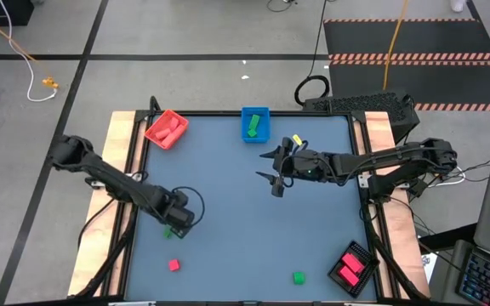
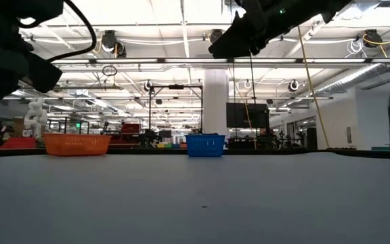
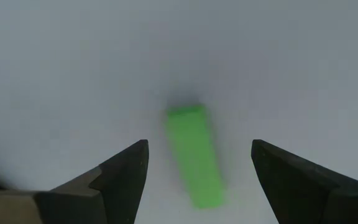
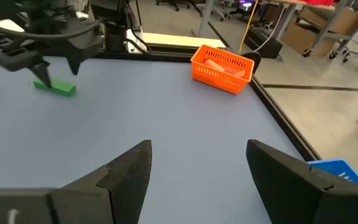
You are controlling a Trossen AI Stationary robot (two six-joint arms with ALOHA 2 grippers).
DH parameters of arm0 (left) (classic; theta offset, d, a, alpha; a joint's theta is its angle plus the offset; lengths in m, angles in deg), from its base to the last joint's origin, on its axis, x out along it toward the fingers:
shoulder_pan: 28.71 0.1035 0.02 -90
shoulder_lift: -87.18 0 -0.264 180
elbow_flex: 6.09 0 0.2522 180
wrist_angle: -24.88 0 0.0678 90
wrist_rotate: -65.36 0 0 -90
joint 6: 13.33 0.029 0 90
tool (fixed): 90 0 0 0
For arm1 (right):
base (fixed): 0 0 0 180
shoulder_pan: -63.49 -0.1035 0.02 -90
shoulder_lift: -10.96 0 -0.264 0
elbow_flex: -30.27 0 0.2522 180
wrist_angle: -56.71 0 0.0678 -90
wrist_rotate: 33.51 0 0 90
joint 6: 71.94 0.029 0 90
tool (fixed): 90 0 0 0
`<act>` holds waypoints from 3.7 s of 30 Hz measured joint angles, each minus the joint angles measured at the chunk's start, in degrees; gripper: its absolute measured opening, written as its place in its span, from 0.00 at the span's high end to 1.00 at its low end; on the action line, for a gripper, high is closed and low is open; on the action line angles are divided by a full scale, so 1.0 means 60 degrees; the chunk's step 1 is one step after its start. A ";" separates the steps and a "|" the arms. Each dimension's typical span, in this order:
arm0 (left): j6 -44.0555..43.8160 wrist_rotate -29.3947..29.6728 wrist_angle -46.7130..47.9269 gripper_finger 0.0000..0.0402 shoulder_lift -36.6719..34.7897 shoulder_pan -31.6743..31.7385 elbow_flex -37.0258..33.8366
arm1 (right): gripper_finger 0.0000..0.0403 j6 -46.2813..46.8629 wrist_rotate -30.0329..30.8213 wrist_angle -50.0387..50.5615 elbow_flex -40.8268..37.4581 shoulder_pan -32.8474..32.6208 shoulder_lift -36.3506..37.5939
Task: Sort & place blocks by color
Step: Put the green block into the blue bin
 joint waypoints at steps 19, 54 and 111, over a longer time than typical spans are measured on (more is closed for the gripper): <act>-0.0553 -0.0042 -0.1940 0.29 0.0234 -0.0307 -0.1307 | 0.36 0.0005 -0.0004 0.0208 0.0000 0.0000 -0.0004; 0.8171 0.3393 -0.5081 0.75 -0.0472 0.2908 0.0989 | 0.36 0.0399 0.1669 0.0064 -0.0127 0.0018 -0.0007; 0.9423 0.3551 -1.8673 0.71 0.3626 0.4641 0.2375 | 0.36 -0.2387 0.2339 -1.0330 -0.3486 -0.0095 -0.0769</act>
